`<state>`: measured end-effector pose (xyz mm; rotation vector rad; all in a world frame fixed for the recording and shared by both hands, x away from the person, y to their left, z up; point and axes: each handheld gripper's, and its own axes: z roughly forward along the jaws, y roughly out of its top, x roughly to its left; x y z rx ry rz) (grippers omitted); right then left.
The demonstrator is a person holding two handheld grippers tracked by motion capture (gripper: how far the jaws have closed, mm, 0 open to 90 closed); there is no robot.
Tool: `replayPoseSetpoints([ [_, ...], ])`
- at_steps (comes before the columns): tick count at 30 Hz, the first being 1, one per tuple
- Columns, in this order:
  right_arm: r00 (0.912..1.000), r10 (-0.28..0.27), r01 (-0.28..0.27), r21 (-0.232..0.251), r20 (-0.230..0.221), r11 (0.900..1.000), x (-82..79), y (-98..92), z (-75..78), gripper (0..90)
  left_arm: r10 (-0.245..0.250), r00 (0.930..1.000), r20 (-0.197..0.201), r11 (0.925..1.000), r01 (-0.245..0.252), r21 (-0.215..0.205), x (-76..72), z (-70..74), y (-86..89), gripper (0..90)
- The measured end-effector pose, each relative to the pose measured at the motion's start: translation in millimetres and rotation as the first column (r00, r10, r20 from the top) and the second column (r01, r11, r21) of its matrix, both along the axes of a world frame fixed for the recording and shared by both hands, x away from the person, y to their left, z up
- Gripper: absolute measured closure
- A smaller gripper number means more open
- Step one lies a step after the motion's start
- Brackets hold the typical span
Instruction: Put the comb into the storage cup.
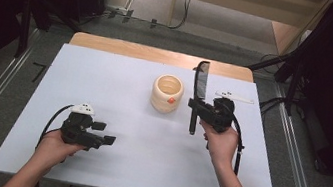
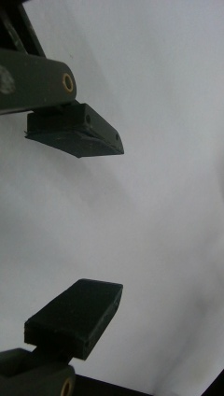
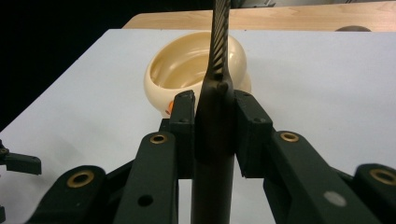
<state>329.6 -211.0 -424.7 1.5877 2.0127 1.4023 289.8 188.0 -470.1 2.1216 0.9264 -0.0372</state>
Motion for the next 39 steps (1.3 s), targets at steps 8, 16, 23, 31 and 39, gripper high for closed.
replayPoseSetpoints([
  [8, 0.9999, 0.009, -0.009, -0.003, -0.006, 1.000, 8.6, 5.6, 3.1, 70.0, 0.003, 1.0000, -0.003, 1.0000, -0.003, -0.001, 0.7, -1.0, -0.7, 28.7],
  [16, 0.9999, 0.011, -0.011, 0.002, -0.001, 1.000, 16.6, 7.7, 10.4, 70.0, 0.011, 0.9999, -0.002, 0.9999, -0.011, -0.007, 1.7, -1.1, 1.2, 28.6],
  [23, 0.9999, 0.010, -0.010, 0.009, 0.000, 1.000, 25.0, 10.6, 18.4, 70.0, 0.009, 1.0000, -0.005, 0.9999, -0.009, -0.006, 2.4, -1.2, 1.8, 28.6],
  [31, 0.9999, 0.014, -0.014, 0.017, 0.010, 1.000, 34.0, 17.6, 27.9, 70.1, 0.011, 0.9999, -0.004, 0.9999, -0.011, -0.008, 3.3, -1.5, 2.4, 28.6],
  [39, 0.9998, 0.009, -0.009, 0.013, 0.019, 1.000, 42.9, 21.1, 37.1, 70.0, 0.015, 0.9999, -0.004, 0.9998, -0.015, -0.012, 3.8, -1.4, 3.2, 28.6],
])
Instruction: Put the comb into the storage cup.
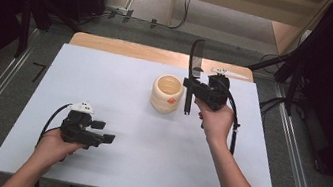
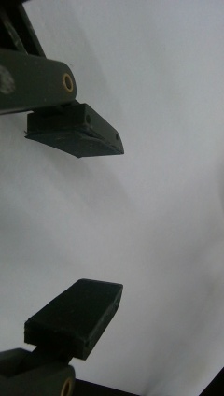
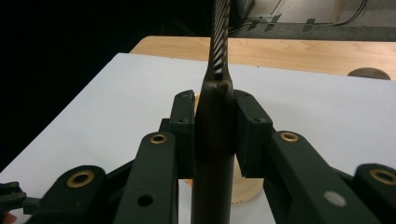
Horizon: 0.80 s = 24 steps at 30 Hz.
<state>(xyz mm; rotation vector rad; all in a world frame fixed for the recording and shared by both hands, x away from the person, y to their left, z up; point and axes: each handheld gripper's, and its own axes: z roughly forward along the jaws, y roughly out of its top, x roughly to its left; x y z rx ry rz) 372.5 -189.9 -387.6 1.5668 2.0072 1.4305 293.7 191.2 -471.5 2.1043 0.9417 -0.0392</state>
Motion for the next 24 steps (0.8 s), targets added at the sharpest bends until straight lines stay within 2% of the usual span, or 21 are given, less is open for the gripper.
replayPoseSetpoints([
  [24, 0.9991, -0.037, 0.037, -0.011, 0.019, 0.999, 32.0, 10.6, 9.0, 70.0, -0.009, 0.9999, -0.005, 0.9999, 0.009, -0.006, 1.3, -0.4, 0.4, 28.7],
])
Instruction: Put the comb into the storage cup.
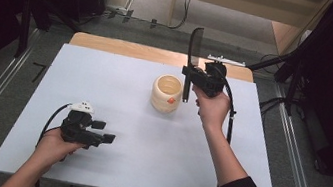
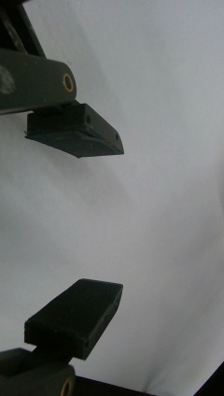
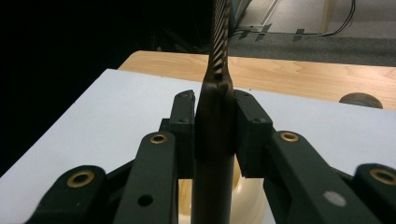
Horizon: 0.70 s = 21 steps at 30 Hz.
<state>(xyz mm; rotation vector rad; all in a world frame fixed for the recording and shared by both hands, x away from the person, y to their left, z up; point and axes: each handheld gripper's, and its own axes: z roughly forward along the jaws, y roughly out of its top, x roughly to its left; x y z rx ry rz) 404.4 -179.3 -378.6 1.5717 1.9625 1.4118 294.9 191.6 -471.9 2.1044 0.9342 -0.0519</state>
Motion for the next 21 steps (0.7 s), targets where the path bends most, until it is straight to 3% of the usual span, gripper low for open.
replayPoseSetpoints([
  [21, 0.9993, -0.023, 0.023, -0.012, 0.030, 1.000, 26.1, 12.7, 5.9, 70.1, -0.002, 1.0000, -0.002, 1.0000, 0.002, -0.004, 0.8, -0.2, 0.4, 28.7],
])
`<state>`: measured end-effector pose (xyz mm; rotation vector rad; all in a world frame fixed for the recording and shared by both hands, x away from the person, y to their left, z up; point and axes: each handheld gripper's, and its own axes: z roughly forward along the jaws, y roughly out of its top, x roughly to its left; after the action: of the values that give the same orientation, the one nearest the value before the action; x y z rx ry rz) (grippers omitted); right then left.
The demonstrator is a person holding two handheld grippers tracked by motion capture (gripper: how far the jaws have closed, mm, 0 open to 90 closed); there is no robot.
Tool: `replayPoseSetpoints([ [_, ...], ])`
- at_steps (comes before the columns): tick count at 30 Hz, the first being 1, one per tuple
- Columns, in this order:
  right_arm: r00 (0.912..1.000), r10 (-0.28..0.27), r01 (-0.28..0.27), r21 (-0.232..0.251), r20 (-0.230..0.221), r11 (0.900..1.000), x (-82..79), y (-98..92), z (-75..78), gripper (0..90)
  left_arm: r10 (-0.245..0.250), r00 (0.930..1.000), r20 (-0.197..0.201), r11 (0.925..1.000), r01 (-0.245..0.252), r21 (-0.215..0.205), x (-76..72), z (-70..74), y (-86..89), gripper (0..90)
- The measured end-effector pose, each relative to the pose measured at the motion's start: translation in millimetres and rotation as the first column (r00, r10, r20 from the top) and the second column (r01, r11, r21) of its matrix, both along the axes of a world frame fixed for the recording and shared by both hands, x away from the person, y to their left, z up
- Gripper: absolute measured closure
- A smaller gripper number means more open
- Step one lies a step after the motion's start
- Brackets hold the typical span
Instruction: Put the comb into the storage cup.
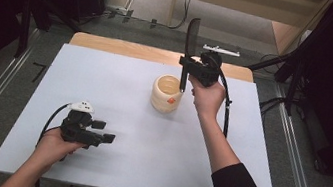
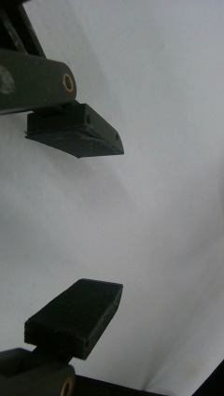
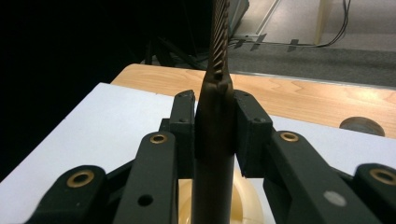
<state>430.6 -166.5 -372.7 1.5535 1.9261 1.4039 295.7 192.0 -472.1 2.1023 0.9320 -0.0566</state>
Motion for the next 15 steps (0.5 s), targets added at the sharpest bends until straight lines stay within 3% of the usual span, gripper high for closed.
replayPoseSetpoints([
  [15, 0.9999, 0.005, -0.005, -0.015, 0.012, 1.000, 13.0, 13.6, -7.6, 70.0, -0.003, 1.0000, -0.001, 1.0000, 0.003, -0.006, 0.1, 0.1, 0.2, 28.7],
])
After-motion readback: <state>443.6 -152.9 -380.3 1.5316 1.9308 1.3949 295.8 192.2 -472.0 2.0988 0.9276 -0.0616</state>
